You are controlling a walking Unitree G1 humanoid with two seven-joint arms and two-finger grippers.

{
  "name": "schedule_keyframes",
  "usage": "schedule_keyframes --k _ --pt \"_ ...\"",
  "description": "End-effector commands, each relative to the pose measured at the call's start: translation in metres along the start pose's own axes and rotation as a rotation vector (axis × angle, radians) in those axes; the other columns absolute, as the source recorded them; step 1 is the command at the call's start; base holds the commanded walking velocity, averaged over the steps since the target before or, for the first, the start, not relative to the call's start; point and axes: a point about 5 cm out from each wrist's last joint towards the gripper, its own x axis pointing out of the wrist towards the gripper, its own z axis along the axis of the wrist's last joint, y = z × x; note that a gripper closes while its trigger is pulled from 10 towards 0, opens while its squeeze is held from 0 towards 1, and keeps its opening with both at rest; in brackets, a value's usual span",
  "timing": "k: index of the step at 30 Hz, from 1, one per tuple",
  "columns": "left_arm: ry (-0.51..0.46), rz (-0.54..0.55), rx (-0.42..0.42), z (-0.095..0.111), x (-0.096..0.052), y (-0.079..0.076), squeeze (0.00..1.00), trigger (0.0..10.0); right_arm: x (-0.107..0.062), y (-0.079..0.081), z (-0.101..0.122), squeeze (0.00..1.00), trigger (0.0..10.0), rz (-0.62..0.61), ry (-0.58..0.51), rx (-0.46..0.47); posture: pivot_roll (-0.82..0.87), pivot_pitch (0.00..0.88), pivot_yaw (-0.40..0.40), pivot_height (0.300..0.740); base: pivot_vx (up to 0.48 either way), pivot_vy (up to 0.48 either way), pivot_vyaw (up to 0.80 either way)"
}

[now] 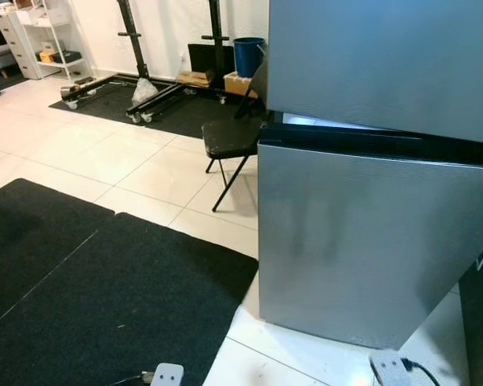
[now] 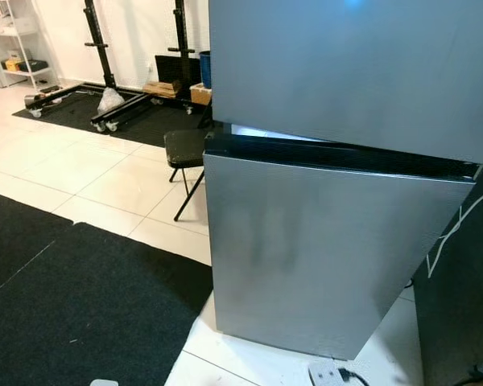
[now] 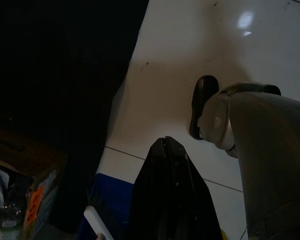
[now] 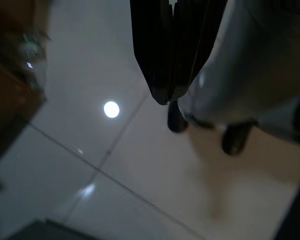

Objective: Restocking fridge

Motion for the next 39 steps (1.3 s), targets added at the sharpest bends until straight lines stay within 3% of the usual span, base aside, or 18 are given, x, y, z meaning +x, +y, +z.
schedule_keyframes --k 1,27,30,36,39 --pt "0.047 -0.021 0.038 -0.01 0.0 -0.005 0.0 10.0 -0.001 0.0 -0.011 0.0 10.0 -0.009 0.048 -0.025 -0.02 0.0 -0.012 0.74 0.285 0.0 0.0" --pt "0.06 -0.024 0.07 -0.013 -0.001 -0.004 0.0 10.0 -0.003 -0.002 -0.01 0.0 10.0 -0.007 0.007 0.044 -0.02 0.0 -0.009 0.74 0.371 0.0 0.0" --pt "0.05 -0.003 0.032 -0.013 -0.001 -0.003 0.0 10.0 -0.002 -0.002 -0.001 0.0 10.0 0.02 -0.05 0.072 -0.02 0.0 -0.009 0.74 0.0 0.0 0.0" --pt "0.045 -0.01 0.032 -0.012 -0.001 -0.003 0.0 10.0 -0.002 -0.001 0.017 0.0 10.0 0.096 -0.168 0.17 -0.02 0.0 -0.007 0.74 0.0 0.0 0.0" --pt "0.046 -0.016 0.036 -0.012 -0.001 -0.004 0.0 10.0 -0.007 0.0 0.037 0.0 10.0 0.315 -0.331 0.315 -0.03 0.0 -0.007 0.74 0.0 0.0 0.0"
